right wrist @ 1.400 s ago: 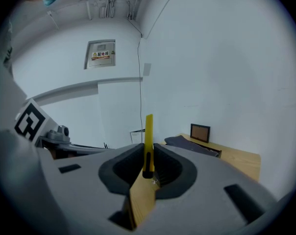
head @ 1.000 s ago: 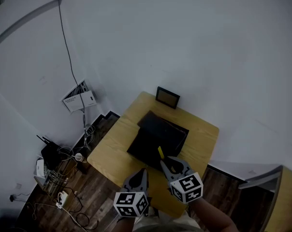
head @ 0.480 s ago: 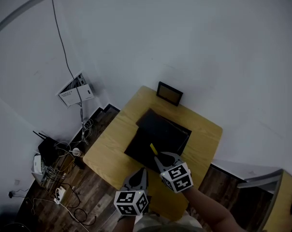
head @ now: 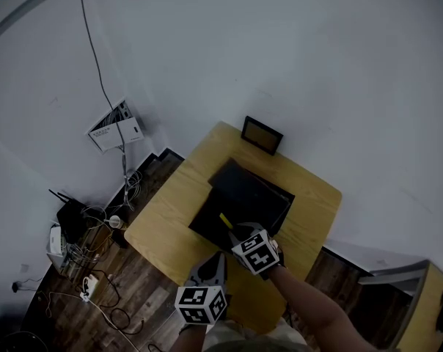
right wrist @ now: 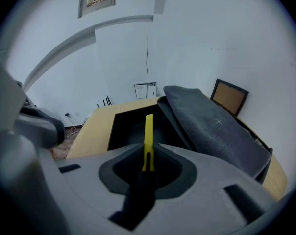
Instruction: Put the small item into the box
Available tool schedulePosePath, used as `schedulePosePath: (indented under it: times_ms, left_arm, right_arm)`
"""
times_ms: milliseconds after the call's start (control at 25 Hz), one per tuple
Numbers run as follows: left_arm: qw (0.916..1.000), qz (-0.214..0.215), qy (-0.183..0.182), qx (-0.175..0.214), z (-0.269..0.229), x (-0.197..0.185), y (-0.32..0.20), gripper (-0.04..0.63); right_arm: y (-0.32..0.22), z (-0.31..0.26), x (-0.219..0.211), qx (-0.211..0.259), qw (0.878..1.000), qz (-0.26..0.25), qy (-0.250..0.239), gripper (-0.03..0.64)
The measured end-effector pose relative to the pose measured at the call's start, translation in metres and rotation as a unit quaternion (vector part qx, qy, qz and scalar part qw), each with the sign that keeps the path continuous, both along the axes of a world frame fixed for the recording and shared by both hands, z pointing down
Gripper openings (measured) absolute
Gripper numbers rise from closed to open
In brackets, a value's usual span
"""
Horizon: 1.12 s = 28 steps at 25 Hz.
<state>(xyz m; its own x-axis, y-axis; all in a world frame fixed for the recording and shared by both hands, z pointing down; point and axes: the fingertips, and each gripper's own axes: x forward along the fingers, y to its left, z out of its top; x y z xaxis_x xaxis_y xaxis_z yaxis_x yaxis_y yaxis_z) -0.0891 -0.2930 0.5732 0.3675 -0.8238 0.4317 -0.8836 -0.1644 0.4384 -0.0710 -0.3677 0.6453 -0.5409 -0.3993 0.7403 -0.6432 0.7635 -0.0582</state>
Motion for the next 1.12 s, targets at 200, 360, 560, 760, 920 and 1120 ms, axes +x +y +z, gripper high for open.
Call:
schedulePosePath:
  times_ms: [200, 360, 560, 760, 920, 1120]
  left_arm:
    - [1.0000, 0.000, 0.003, -0.003, 0.001, 0.002, 0.000, 0.003]
    - [1.0000, 0.003, 0.002, -0.003, 0.004, 0.003, 0.002, 0.003]
    - [1.0000, 0.004, 0.001, -0.006, 0.006, 0.002, 0.006, 0.003]
    - [1.0000, 0.004, 0.000, -0.007, 0.006, 0.001, 0.009, 0.003]
    - [1.0000, 0.004, 0.000, -0.007, 0.005, 0.000, 0.010, 0.003]
    - [1.0000, 0.005, 0.001, -0.002, -0.001, 0.001, 0.014, 0.003]
  right_arm:
    - [-0.004, 0.017, -0.003, -0.033, 0.998, -0.016, 0.042, 0.052]
    - [-0.004, 0.031, -0.007, -0.047, 0.996, -0.032, 0.071, 0.052]
    - [0.003, 0.043, -0.008, -0.058, 0.990, -0.060, 0.111, 0.052]
    - [0.003, 0.046, -0.009, -0.065, 0.989, -0.062, 0.117, 0.054]
    - [0.003, 0.047, -0.009, -0.065, 0.989, -0.062, 0.119, 0.054]
    - [0.006, 0.044, -0.010, -0.059, 0.990, -0.063, 0.112, 0.080]
